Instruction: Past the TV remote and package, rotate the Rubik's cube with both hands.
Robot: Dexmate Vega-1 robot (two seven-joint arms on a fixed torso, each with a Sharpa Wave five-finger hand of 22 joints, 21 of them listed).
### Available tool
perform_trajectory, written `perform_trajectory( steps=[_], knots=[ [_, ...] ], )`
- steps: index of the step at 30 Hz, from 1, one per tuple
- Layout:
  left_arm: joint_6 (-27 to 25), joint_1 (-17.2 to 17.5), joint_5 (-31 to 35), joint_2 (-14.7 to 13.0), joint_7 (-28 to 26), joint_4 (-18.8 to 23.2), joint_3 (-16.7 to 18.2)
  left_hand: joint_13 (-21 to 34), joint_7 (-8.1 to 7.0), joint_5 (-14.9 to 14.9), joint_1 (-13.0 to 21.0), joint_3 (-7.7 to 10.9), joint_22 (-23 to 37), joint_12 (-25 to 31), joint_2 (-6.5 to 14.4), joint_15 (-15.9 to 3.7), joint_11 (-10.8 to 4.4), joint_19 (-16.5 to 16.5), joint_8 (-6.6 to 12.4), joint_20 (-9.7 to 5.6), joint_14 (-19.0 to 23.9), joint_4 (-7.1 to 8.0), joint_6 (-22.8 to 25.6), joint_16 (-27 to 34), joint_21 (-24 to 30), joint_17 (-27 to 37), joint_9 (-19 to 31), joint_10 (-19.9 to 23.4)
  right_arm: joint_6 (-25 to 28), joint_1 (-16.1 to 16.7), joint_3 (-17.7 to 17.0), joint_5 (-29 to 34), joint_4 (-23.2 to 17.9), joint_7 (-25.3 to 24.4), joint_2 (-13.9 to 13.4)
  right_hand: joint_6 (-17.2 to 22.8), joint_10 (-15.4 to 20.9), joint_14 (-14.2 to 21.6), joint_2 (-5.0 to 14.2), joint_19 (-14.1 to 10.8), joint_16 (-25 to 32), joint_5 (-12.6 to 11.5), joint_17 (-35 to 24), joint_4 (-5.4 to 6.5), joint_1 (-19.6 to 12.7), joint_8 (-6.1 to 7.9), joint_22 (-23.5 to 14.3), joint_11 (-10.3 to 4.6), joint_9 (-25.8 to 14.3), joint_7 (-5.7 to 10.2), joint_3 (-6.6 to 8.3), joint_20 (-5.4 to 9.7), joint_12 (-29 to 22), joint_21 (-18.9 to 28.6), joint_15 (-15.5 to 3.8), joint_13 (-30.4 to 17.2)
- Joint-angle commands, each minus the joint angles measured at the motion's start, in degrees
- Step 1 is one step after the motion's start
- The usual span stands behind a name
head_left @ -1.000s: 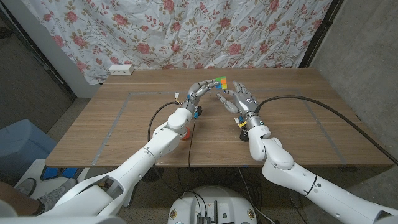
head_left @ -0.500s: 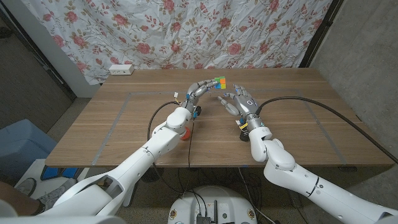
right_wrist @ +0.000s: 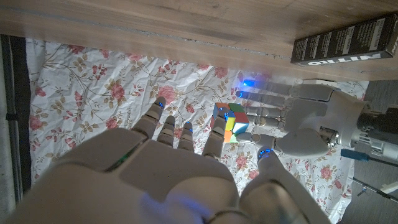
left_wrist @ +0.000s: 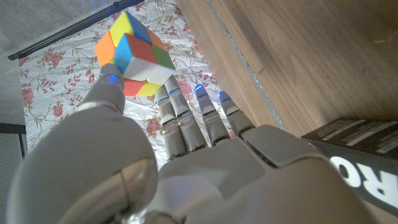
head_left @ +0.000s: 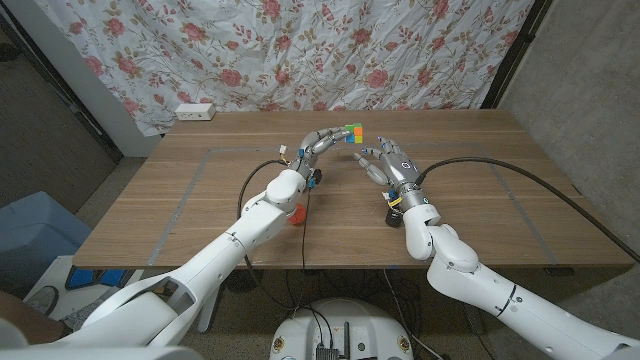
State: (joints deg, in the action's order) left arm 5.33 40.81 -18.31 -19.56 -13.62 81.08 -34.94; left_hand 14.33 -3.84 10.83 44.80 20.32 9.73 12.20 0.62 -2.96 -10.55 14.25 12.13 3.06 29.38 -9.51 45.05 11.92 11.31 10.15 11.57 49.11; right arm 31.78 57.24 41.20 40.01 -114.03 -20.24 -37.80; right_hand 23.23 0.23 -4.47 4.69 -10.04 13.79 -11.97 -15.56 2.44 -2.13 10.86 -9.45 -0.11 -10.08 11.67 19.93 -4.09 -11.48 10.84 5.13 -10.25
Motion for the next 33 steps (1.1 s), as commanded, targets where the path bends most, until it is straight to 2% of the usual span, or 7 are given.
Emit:
perform_trajectory(
  steps=[1, 12, 20, 23, 33],
  knots=[
    [-1.16, -1.71, 2.82, -1.34, 1.0, -0.39, -1.24, 0.08, 1.66, 0.26, 0.31, 0.28, 0.33, -0.28, 0.68, -4.13, -1.32, 0.06, 0.16, 0.33, 0.24, 0.09, 1.35, -0.24, -0.16, 0.03, 0.49, 1.12, -3.45, 0.82, -3.18, -6.76, 0.92, -2.4, 0.02, 0.71, 0.72, 0.48, 1.94, -0.7, 0.34, 0.2, -0.16, -0.34, -0.61, 0.14, -0.14, 0.12, -0.05, 0.22, 0.3, 0.03, -0.5, 0.31, 0.08, -0.24],
    [-3.1, -3.98, 8.02, -3.23, 1.62, 0.18, -3.35, -0.02, 1.52, 0.29, 0.4, 0.35, 0.33, -0.36, 0.75, -4.05, -1.55, -0.01, 0.04, 0.37, 0.1, 0.02, 1.1, -0.31, -0.18, 0.01, 0.49, 1.02, -8.88, 1.74, -6.79, -14.33, 2.27, -4.08, -1.35, -1.17, 2.3, 0.95, 1.85, -1.85, 0.44, 0.23, -0.12, -0.45, -0.59, -0.64, -0.13, 0.68, -0.08, 0.7, 0.33, 0.46, -0.71, 0.51, -0.02, -0.24],
    [-5.32, -5.13, 10.48, -4.51, 2.69, 1.28, -4.28, -0.13, 1.45, 0.31, 0.45, 0.4, 0.33, -0.56, 0.82, -4.03, -1.36, -0.2, -0.04, 0.42, -0.17, -0.01, 0.9, -0.43, -0.23, 0.01, 0.5, 0.52, -11.93, 1.42, -8.32, -18.7, 3.26, -2.74, -2.9, -4.86, 3.34, 1.71, 1.64, -2.96, 0.5, 0.22, 0.04, -0.5, -0.51, -1.44, -0.13, 0.95, -0.1, 0.72, 0.5, 0.67, -0.64, 0.58, -0.22, -0.24],
    [-6.19, -5.62, 11.47, -5.17, 3.36, 1.75, -4.73, -0.16, 1.43, 0.32, 0.5, 0.43, 0.33, -0.6, 0.89, -3.94, -1.26, -0.21, -0.07, 0.46, -0.17, -0.02, 0.84, -0.42, -0.23, 0.02, 0.5, 0.43, -12.87, 1.06, -8.54, -19.81, 3.9, -2.47, -3.16, -6.23, 3.41, 1.88, 1.64, -3.04, 0.51, 0.22, 0.04, -0.44, -0.42, -1.52, -0.13, 1.01, -0.11, 0.75, 0.54, 0.67, -0.51, 0.49, -0.17, -0.24],
    [-9.01, -7.63, 15.31, -7.85, 5.99, 3.86, -6.19, -0.27, 1.41, 0.36, 0.69, 0.56, 0.33, -0.59, 1.08, -3.83, -1.47, -0.52, -0.07, 0.63, -0.41, -0.08, 0.81, -0.5, -0.32, 0.02, 0.51, 0.41, -16.25, 0.91, -9.88, -23.29, 6.34, -4.95, -2.13, -6.93, 5.26, 2.97, 1.48, -3.98, 0.81, 0.23, 0.08, -0.4, -0.25, -0.93, -0.13, 1.26, -0.12, 0.73, 0.53, 0.9, -0.86, 0.61, -0.41, -0.25]
  ],
)
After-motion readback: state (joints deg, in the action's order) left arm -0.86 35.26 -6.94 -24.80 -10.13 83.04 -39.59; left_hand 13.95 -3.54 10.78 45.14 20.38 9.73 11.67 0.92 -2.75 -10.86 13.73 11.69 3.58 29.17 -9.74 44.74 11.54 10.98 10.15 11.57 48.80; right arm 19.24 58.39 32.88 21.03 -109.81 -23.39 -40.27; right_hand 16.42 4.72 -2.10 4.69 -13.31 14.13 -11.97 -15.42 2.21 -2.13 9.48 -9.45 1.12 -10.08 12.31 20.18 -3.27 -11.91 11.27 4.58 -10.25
